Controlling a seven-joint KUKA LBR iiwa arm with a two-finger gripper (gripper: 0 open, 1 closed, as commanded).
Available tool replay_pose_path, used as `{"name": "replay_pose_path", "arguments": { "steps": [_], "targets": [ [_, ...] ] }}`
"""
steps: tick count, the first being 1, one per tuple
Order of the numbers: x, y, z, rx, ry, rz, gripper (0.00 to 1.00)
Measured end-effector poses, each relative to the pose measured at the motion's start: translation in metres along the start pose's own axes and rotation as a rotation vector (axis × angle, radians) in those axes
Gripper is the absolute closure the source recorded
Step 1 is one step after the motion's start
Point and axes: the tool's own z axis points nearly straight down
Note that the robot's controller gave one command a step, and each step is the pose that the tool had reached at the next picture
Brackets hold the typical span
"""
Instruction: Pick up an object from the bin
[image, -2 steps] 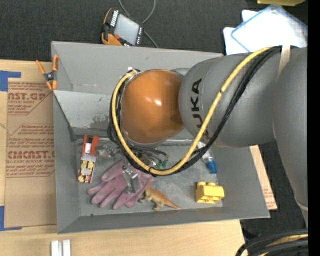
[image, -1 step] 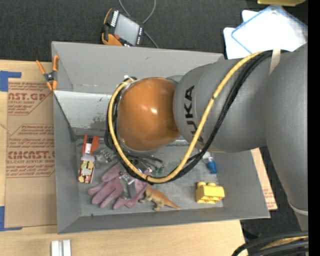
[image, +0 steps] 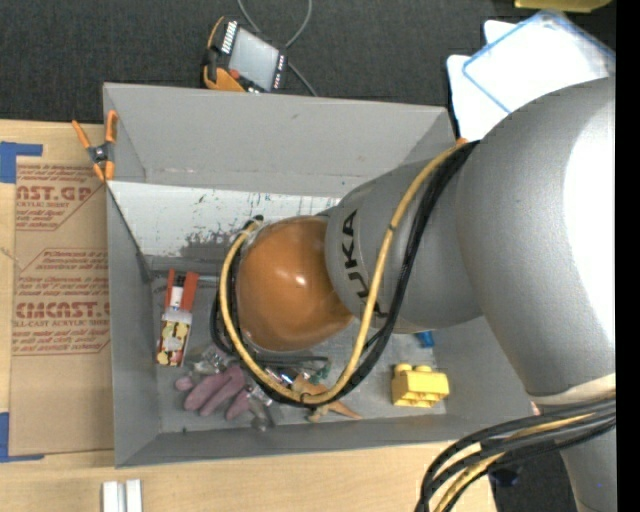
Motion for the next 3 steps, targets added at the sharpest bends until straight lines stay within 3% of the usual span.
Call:
{"name": "replay_pose_path", "arguments": {
  "steps": [1, 2, 3],
  "targets": [
    [-0.006, -0.009, 0.005, 0.008, -0.023, -0.004, 1.0],
    [-0.006, -0.009, 0.005, 0.008, -0.023, -0.004, 1.0],
    [-0.018, -0.021, -0.066, 0.012, -0.032, 0.011, 1.0]
  ]
}}
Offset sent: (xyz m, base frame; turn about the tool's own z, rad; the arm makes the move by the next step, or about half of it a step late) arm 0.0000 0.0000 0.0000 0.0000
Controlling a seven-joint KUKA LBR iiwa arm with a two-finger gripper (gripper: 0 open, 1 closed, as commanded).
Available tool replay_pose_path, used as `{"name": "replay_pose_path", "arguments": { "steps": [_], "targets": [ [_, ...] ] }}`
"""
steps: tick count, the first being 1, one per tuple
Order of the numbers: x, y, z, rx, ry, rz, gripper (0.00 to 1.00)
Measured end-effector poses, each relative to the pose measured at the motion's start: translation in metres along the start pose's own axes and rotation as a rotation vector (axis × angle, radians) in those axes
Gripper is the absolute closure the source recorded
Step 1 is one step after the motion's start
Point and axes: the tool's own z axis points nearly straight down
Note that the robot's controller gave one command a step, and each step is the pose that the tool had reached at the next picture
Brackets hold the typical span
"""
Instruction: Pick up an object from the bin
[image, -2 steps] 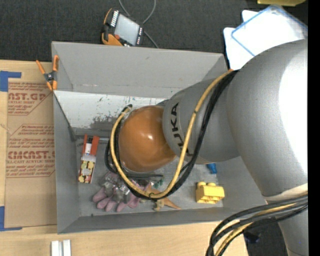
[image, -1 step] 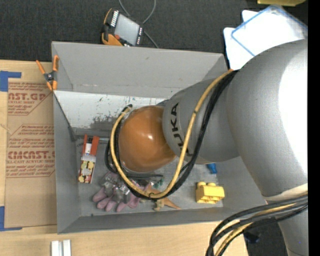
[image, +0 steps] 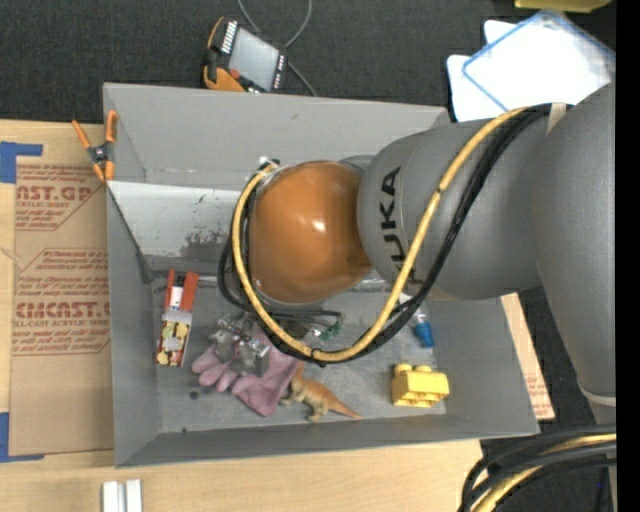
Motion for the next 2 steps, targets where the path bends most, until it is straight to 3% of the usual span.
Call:
{"name": "replay_pose_path", "arguments": {
  "steps": [1, 2],
  "targets": [
    [0.003, -0.015, -0.089, -0.002, 0.006, -0.002, 1.0],
    [0.003, -0.01, -0.052, -0.003, 0.003, -0.01, 1.0]
  ]
}}
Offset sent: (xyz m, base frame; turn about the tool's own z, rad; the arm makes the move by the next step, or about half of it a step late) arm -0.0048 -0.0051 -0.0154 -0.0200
